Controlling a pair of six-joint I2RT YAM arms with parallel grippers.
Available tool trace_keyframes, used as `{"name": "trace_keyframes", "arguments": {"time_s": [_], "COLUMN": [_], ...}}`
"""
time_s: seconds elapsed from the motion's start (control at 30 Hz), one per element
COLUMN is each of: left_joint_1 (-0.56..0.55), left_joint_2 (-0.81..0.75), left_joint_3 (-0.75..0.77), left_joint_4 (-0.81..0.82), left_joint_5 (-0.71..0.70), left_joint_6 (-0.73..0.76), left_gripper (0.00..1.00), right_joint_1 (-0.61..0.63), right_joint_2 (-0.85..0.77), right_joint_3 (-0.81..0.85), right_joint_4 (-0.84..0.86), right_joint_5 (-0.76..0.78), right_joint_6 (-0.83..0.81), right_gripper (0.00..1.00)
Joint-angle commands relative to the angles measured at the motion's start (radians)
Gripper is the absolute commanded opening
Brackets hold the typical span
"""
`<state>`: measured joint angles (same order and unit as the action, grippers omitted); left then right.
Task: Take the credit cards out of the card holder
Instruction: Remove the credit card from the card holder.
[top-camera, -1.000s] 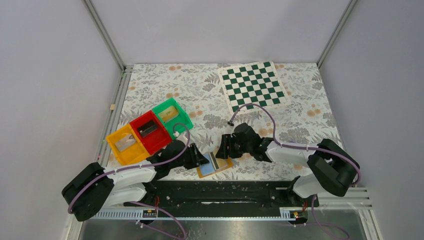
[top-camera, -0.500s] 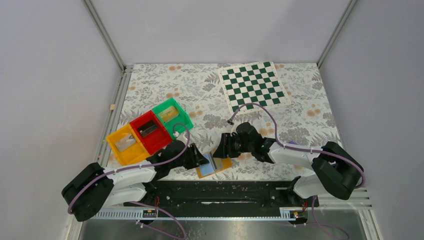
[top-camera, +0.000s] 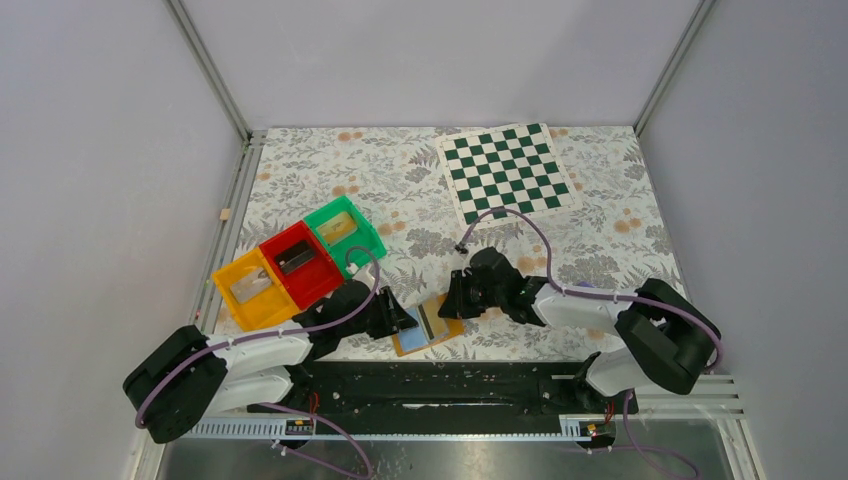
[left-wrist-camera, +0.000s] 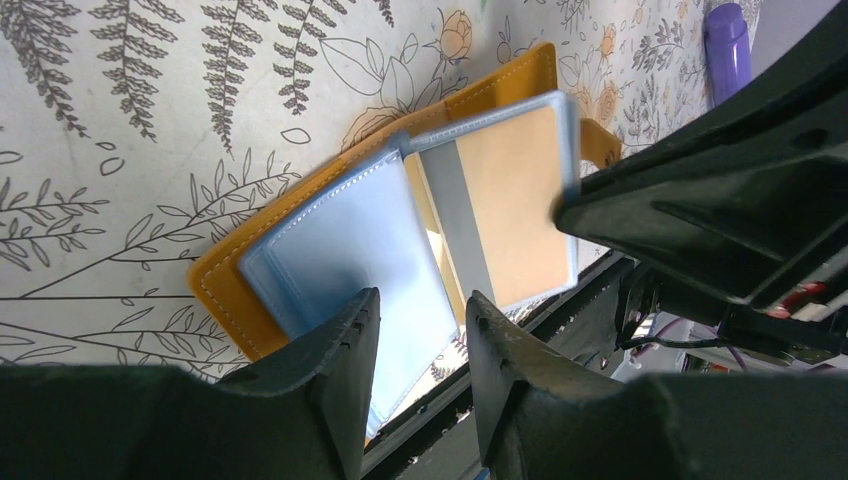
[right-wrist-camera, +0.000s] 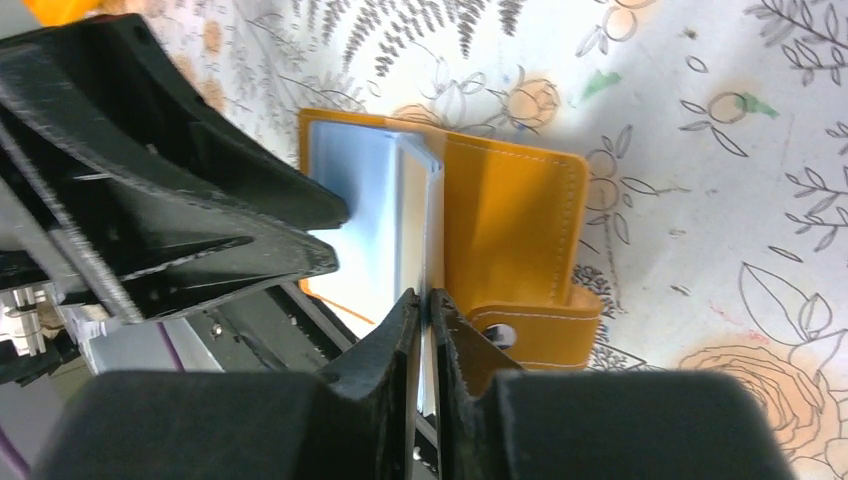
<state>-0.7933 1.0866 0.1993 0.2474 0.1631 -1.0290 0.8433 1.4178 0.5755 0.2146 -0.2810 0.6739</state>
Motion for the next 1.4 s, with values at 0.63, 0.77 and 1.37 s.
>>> {"name": "trace_keyframes", "arguments": {"time_s": [0.63, 0.77, 1.37], "left_joint_1": [-0.008, -0.025, -0.048], "left_joint_2": [-0.091, -0.080, 0.117], "left_joint_3": [0.042, 0.080, 0.063], "left_joint_4": [-0.056, -0.057, 0.078], "left_joint_5": [-0.025, -0.034, -0.070], "left_joint_6": [-0.010, -0.015, -0.032], "left_gripper": [0.38, 0.38, 0.36], "right_joint_1": [-0.043, -0.036, -0.033], "right_joint_2": [-0.208, -0.153, 0.085], "right_joint_3": [-0.021, -0.020, -0.022], "right_joint_4": [-0.087, -0.025, 0.076], "right_joint_5": [0.019, -0.027, -0.026], "right_joint_6": [0.003, 0.037, 0.005], "right_gripper": [0.43, 0.43, 0.40]}}
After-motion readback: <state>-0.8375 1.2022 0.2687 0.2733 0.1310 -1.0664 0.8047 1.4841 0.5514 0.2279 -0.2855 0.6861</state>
